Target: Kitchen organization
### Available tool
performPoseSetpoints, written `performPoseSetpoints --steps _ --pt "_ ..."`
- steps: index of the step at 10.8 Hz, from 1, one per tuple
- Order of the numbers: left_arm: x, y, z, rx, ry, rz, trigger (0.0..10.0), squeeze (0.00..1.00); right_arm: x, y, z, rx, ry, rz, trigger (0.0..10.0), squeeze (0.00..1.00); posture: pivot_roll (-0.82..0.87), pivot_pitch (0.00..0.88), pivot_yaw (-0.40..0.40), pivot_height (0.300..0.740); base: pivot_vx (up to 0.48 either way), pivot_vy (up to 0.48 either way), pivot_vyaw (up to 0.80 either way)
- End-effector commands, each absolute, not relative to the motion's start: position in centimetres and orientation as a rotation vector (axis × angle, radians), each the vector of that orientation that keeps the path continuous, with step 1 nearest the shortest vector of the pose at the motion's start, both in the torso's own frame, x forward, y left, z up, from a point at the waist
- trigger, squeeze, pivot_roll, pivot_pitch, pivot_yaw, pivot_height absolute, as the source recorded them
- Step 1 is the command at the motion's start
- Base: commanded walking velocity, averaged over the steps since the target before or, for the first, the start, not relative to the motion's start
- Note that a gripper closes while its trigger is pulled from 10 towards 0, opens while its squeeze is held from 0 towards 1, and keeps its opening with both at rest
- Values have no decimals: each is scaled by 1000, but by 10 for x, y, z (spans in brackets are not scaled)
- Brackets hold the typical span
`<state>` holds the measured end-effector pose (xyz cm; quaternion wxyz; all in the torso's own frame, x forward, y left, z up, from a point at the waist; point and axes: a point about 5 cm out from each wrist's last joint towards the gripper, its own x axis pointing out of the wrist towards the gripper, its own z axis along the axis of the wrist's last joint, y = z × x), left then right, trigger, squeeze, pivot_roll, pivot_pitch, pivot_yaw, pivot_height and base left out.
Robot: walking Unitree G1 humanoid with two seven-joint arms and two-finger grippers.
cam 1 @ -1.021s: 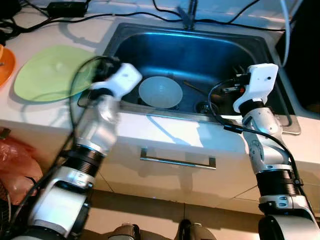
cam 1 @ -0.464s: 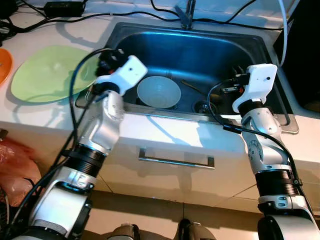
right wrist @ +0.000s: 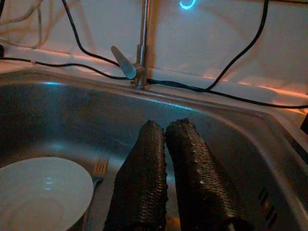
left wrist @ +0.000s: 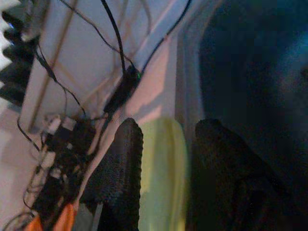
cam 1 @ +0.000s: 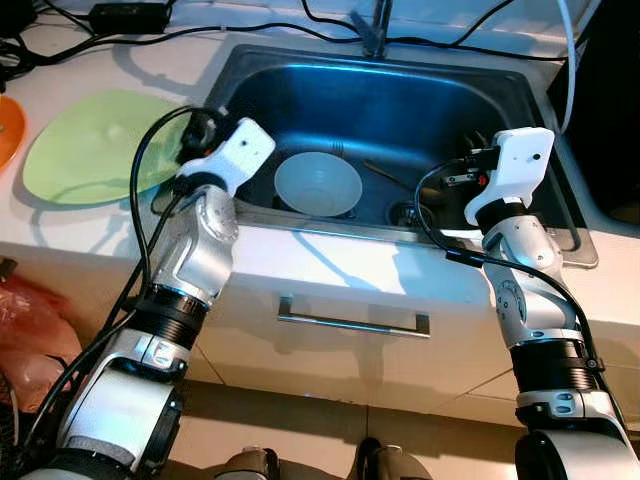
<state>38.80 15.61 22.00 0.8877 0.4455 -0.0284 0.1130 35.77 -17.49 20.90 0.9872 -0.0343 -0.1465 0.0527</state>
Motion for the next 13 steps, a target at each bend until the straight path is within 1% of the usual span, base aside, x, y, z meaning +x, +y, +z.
performPoseSetpoints --steps 1,6,8,9,10,13 --pt "390 157 223 914 -51 252 10000 0 355 -176 209 -59 -307 111 10000 0 41 165 -26 740 0 0 0" --pt "390 169 215 921 34 302 10000 0 355 -176 210 -63 -308 117 10000 0 39 161 -23 740 0 0 0" --pt "391 175 212 893 66 301 10000 0 355 -175 210 -64 -309 120 10000 0 39 161 -23 740 0 0 0" --pt "390 176 204 731 112 276 10000 0 355 -175 210 -63 -309 123 10000 0 42 161 -25 740 0 0 0" --pt "389 178 201 614 129 273 10000 0 355 -175 210 -62 -308 124 10000 0 45 162 -27 740 0 0 0" --pt "389 177 202 579 126 270 10000 0 356 -173 210 -64 -306 130 10000 0 45 167 -31 740 0 0 0"
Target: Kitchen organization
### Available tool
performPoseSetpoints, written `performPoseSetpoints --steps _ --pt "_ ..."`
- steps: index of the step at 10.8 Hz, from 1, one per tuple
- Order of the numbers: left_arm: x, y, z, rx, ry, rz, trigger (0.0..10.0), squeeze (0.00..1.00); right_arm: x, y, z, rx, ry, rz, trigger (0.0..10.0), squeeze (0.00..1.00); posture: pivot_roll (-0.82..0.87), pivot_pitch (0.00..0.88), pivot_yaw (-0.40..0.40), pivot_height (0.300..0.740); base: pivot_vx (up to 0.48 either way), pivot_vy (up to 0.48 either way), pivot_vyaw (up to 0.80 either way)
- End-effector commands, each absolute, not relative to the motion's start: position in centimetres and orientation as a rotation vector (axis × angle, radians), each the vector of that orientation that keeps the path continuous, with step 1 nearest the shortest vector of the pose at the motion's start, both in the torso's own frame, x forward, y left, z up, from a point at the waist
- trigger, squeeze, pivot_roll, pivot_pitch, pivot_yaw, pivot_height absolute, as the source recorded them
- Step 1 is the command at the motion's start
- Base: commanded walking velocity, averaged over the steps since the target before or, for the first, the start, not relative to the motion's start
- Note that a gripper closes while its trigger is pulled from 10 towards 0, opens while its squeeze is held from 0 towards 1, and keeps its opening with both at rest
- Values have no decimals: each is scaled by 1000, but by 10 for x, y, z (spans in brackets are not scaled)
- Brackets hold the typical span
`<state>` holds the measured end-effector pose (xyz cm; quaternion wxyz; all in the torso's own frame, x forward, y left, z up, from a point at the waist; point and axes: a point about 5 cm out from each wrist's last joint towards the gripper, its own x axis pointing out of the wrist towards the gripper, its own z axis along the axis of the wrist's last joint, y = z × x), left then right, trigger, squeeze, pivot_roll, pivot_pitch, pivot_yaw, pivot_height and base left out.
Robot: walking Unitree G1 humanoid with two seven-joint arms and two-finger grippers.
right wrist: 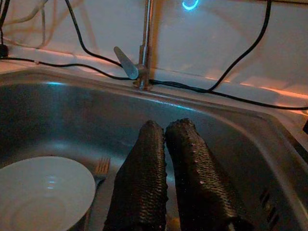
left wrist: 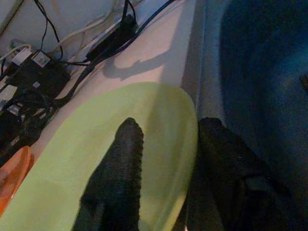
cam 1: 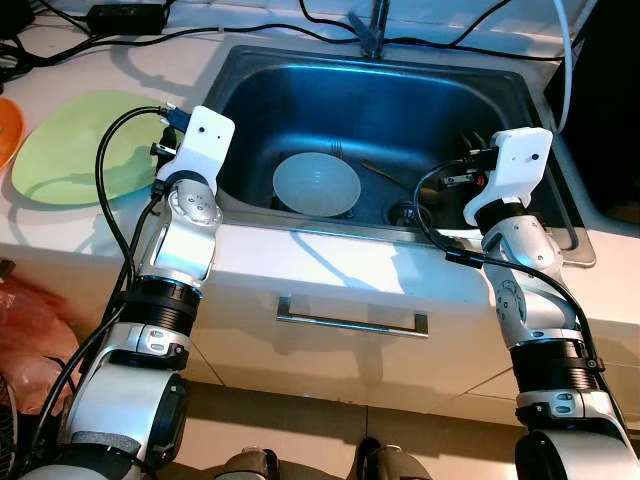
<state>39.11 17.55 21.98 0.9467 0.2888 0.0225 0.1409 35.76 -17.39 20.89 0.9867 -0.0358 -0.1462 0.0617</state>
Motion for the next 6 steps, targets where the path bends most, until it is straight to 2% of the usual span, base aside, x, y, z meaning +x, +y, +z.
performPoseSetpoints --steps 1,6 --pt "389 175 201 569 123 263 0 0 355 -175 209 -65 -305 128 10000 0 45 167 -31 740 0 0 0" --pt "390 170 207 580 88 256 0 0 355 -174 208 -63 -304 123 10000 0 43 170 -28 740 0 0 0"
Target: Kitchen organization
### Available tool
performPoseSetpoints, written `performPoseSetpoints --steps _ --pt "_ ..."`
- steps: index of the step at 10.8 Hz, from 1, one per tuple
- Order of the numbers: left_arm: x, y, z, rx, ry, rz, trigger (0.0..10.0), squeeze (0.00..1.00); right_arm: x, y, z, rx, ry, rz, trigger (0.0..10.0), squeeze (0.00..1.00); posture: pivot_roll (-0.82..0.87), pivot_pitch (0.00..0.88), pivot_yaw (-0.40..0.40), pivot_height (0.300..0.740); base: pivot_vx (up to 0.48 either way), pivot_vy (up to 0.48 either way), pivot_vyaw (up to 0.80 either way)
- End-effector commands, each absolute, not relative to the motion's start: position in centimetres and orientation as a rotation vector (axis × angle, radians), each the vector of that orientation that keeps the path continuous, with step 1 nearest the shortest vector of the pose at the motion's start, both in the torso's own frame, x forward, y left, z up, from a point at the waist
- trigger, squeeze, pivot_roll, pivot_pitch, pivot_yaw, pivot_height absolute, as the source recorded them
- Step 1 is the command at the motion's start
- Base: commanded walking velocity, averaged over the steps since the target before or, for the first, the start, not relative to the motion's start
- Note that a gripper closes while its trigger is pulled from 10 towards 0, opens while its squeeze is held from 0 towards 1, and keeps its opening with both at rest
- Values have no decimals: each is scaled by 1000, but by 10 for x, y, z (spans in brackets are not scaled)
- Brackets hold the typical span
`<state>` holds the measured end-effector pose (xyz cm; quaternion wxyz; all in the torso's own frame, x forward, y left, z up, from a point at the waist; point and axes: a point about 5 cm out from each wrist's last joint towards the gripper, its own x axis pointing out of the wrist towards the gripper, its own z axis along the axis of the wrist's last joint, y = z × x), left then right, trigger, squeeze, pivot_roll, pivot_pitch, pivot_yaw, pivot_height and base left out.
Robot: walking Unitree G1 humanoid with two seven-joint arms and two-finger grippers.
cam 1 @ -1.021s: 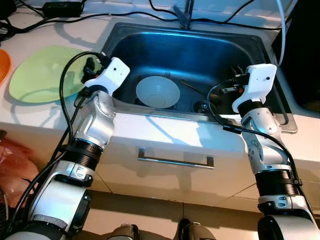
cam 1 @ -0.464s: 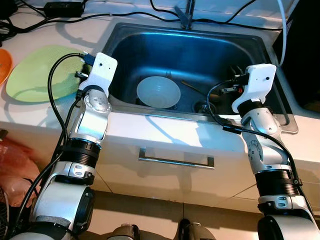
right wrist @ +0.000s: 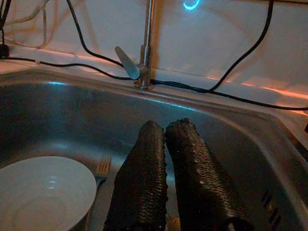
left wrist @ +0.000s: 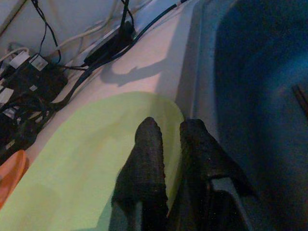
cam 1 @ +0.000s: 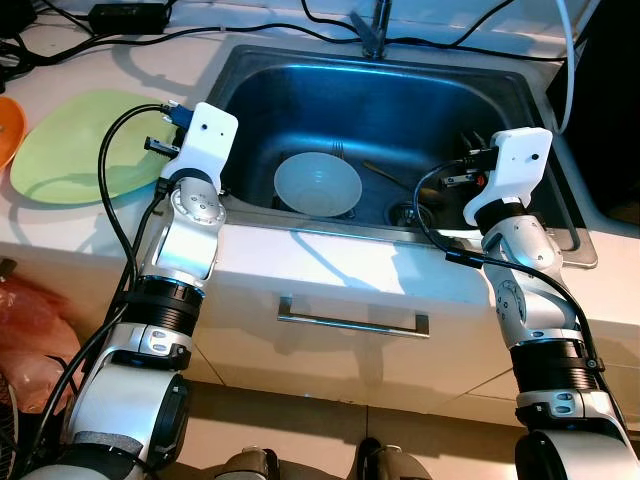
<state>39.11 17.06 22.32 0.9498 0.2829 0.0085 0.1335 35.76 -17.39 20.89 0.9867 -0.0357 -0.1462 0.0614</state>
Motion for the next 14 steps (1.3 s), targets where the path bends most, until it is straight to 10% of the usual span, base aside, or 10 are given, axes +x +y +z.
performPoseSetpoints --steps 1,4,5,14 --pt "390 170 208 593 80 258 0 0 355 -175 208 -64 -303 121 10000 0 44 170 -30 740 0 0 0" --pt "391 161 214 597 8 212 0 0 356 -175 208 -61 -302 119 10000 0 48 171 -30 740 0 0 0" --pt "388 136 227 550 -152 77 10000 0 355 -174 207 -59 -301 121 10000 0 48 171 -30 740 0 0 0" --pt "322 142 245 292 -584 -68 10000 0 340 -188 221 33 -467 16 10000 0 65 153 -16 740 0 0 0"
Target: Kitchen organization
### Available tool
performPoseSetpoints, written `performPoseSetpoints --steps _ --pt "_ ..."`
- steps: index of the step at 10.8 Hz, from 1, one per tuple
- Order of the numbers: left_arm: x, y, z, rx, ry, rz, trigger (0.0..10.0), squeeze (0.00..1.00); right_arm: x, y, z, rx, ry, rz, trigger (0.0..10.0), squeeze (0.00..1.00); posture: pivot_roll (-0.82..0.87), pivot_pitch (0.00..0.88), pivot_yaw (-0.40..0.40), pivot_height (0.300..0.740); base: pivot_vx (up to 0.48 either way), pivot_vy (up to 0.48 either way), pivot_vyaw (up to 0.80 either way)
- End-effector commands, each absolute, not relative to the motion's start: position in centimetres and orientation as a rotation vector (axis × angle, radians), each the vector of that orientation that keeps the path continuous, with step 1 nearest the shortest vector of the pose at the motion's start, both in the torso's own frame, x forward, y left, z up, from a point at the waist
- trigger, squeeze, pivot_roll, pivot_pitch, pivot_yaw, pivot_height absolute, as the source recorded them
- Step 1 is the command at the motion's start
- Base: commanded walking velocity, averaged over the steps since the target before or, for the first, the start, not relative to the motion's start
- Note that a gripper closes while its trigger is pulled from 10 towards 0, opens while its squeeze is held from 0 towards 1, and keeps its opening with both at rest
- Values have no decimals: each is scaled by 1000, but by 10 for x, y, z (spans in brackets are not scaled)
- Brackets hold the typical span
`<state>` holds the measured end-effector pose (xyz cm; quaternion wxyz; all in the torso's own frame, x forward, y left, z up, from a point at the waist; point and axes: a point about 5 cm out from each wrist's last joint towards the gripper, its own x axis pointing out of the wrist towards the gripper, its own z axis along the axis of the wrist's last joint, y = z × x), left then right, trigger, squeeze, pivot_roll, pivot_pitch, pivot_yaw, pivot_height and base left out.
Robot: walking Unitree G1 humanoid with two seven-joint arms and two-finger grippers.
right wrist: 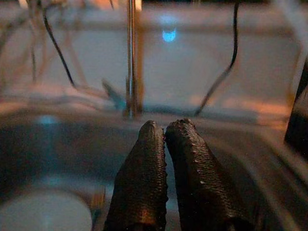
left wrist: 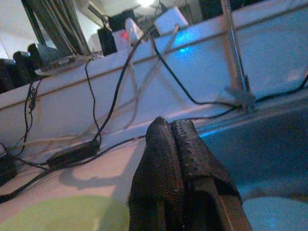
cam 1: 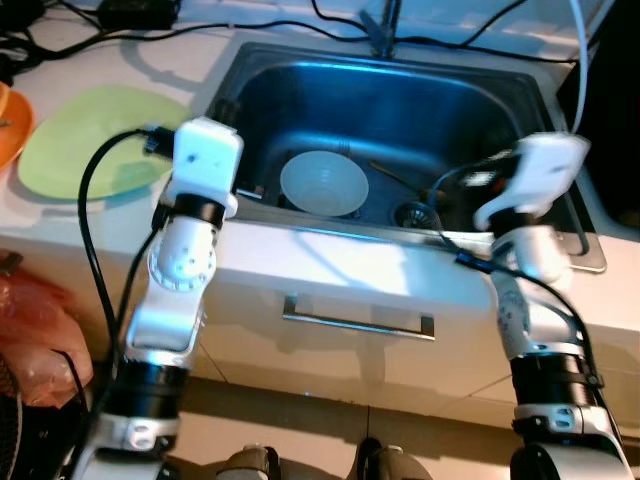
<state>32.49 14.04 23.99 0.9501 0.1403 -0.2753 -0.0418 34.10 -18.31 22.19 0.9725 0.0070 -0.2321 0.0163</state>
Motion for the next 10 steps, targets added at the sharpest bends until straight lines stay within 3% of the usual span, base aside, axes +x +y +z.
performPoseSetpoints --steps 1,5,10 --pt "319 137 238 245 -590 -108 10000 0 333 -188 227 45 -525 5 10000 0 60 146 -16 740 0 0 0" --pt "310 125 219 238 -562 -132 10000 0 316 -194 229 43 -584 -43 10000 0 36 128 -5 740 0 0 0" --pt "304 135 224 281 -598 -78 10000 0 297 -210 225 16 -582 -132 10000 0 32 143 -6 740 0 0 0"
